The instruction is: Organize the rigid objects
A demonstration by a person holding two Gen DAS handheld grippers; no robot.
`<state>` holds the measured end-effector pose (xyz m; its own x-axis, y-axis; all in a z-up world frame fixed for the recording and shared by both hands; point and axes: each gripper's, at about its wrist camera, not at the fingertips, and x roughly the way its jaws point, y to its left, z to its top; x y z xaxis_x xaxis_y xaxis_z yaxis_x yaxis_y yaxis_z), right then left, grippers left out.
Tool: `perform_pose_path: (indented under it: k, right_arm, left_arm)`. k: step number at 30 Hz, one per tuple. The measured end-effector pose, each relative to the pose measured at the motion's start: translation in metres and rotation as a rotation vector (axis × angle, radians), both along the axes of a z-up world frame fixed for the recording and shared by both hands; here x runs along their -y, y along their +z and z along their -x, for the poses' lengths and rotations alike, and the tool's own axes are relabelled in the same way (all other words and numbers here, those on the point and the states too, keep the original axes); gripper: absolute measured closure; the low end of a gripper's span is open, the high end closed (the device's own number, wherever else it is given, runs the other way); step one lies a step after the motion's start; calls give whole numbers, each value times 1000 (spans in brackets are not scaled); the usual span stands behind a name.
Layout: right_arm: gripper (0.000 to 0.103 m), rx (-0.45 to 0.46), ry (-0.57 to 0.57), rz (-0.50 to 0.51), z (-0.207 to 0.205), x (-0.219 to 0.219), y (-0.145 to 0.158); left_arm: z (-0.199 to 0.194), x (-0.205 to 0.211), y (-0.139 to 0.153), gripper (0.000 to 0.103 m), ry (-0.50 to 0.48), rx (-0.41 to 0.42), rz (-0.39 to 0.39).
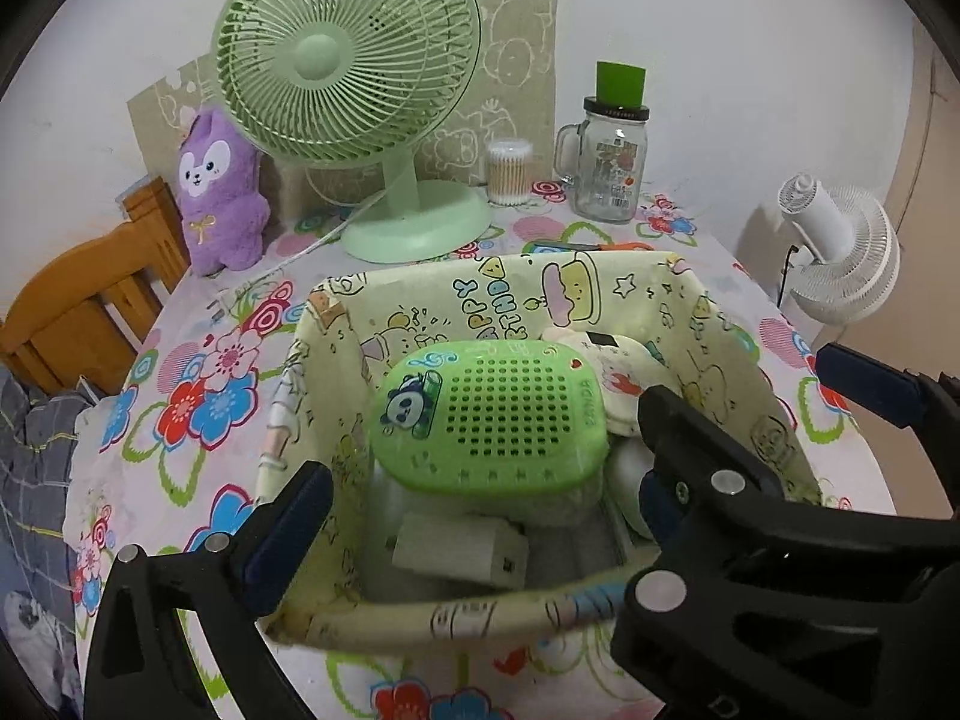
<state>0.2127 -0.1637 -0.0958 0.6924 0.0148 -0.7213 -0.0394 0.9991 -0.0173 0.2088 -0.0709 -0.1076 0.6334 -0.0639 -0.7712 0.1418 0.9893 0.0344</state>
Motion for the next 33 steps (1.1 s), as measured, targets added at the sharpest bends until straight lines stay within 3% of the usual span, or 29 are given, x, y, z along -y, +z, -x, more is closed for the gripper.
perform_pose_path:
  k: [33]
  right_arm:
    - [7, 139, -7, 18, 108, 0, 62]
  left_arm:
    - [104, -21, 68, 0, 37, 134, -23]
